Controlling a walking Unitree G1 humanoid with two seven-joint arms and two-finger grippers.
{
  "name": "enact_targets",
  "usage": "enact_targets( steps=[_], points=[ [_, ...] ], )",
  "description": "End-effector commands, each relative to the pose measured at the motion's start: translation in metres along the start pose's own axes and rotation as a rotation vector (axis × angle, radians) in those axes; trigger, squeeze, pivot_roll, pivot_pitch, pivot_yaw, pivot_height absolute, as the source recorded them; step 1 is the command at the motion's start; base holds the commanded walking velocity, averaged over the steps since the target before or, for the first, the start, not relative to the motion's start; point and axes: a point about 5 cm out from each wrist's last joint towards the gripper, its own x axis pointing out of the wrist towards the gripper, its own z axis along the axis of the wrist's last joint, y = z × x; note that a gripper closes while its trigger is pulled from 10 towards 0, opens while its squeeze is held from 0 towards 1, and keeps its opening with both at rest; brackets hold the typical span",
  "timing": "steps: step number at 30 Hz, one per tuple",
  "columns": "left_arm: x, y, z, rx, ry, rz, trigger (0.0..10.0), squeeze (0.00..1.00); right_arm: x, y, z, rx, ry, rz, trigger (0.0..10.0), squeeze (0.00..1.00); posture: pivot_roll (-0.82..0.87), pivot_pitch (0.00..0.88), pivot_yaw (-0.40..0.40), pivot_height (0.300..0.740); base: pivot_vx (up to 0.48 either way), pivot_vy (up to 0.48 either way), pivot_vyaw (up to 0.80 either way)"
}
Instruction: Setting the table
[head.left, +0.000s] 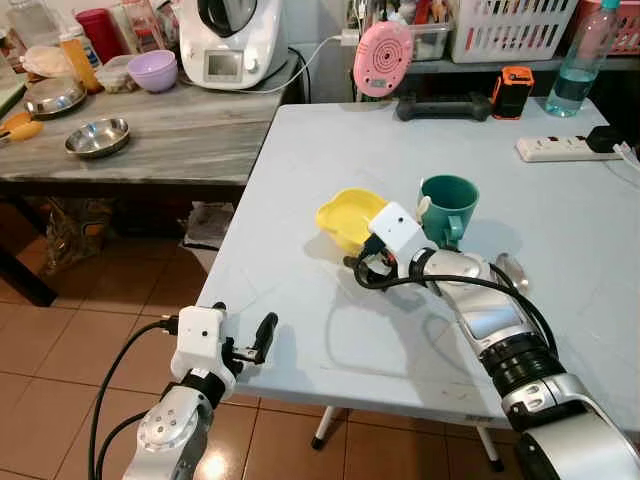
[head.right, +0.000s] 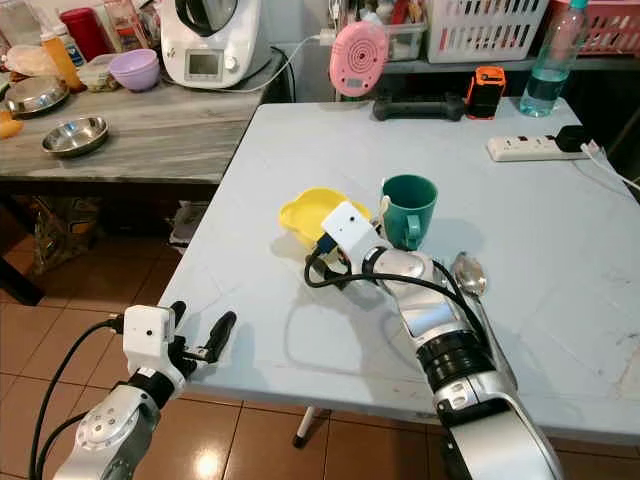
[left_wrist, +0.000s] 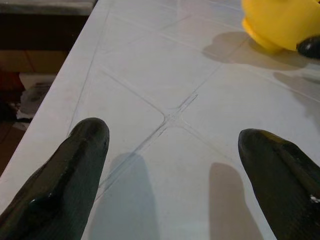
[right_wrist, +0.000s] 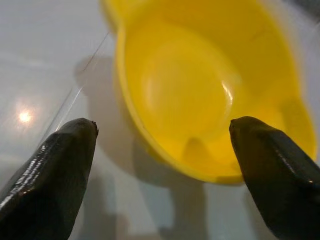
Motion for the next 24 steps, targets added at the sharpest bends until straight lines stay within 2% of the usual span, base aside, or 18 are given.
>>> enact_targets(
  steps=[1,6,8,11,24],
  points=[
    [-0.0019,0.0031,0.0026,-0.004,0.001,0.018,10.0,0.00,0.0052,0.0037,0.0063,-0.029,-0.005,0.052,0.0,0.00,-0.12,0.100,0.091,0.740,0.000,0.000,0.00],
    [-0.0021,0.0035,0.0022,-0.019,0.012,0.030,10.0,0.00,0.0079,0.0065,0.0087,-0.091,0.000,0.118,0.0,0.00,-0.11,0.099,0.091,0.740,0.000,0.000,0.00],
    [-0.0020,0.0034,0.0019,-0.026,0.015,0.036,10.0,0.00,0.0086,0.0081,0.0112,-0.159,-0.007,0.132,0.0,0.00,-0.11,0.098,0.090,0.740,0.000,0.000,0.00],
    [-0.0019,0.0034,0.0014,-0.028,0.019,0.040,10.0,0.00,0.0095,0.0085,0.0126,-0.213,-0.010,0.131,0.0,0.00,-0.11,0.095,0.090,0.740,0.000,0.000,0.00],
    [-0.0014,0.0040,0.0008,-0.040,0.028,0.061,10.0,0.00,0.0124,0.0071,0.0078,-0.259,-0.001,0.127,0.0,0.00,-0.10,0.085,0.080,0.740,0.000,0.000,0.00]
  ],
)
